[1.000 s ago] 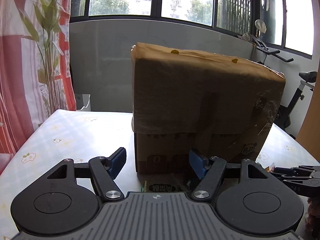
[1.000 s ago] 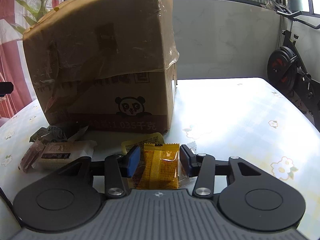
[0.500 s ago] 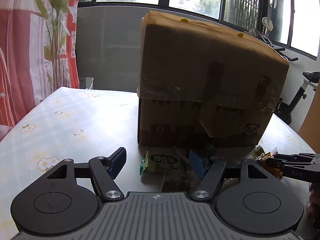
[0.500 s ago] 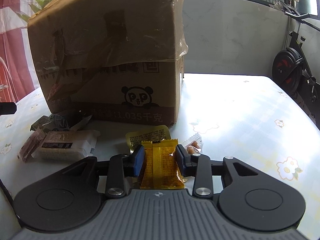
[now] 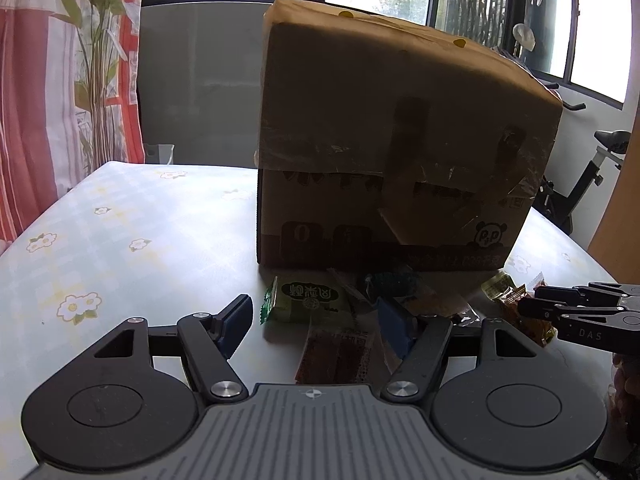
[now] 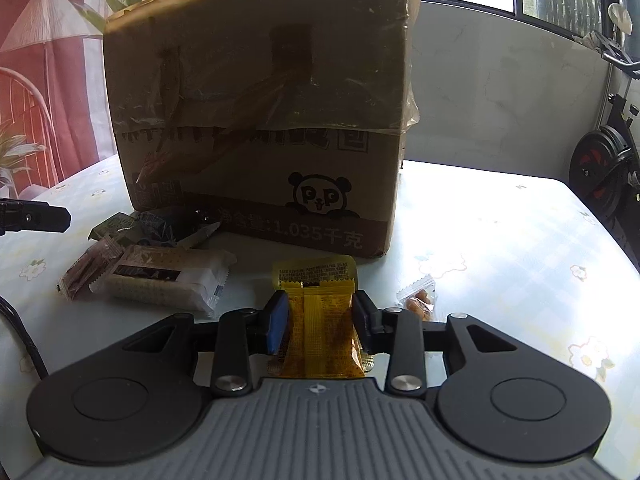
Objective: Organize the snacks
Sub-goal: 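Grasp the yellow cake packet with the right tool while the left tool grasps the brown jerky packet, then carry both packets over the box and open both tools to drop them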
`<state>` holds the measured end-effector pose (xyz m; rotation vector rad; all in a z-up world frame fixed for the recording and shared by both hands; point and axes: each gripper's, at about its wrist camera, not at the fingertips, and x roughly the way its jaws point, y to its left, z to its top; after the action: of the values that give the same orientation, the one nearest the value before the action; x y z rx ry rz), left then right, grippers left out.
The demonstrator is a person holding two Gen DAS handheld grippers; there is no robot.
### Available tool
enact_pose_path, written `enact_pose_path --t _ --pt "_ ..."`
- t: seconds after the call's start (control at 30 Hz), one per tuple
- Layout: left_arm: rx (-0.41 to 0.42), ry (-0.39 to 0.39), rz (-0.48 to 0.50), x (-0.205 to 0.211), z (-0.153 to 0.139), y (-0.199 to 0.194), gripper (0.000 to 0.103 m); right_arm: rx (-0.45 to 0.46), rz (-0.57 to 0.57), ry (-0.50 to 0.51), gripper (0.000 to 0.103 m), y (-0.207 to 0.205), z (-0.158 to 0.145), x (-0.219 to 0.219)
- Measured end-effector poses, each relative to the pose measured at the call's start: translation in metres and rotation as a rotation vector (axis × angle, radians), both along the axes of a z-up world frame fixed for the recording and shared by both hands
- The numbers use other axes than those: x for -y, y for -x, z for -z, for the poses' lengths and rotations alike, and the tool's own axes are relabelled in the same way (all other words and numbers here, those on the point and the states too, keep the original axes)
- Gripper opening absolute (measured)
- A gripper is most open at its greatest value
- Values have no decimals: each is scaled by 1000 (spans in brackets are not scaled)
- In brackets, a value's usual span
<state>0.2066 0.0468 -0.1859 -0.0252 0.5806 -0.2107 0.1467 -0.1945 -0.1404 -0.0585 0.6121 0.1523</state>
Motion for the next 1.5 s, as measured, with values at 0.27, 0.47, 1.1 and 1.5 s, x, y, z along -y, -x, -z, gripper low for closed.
enact_pose_path --t 0.27,0.47,1.1,1.5 --pt "-16 -18 22 6 4 1 72 -3 -10 -10 40 0 0 0" --pt "-42 -38 41 12 9 0 72 -35 -5 -12 43 -2 1 2" --pt "-120 -134 49 24 36 -10 57 -53 -45 -7 42 -4 4 -1" --pt "-40 -46 26 8 13 0 40 -19 -24 -31 40 1 1 3"
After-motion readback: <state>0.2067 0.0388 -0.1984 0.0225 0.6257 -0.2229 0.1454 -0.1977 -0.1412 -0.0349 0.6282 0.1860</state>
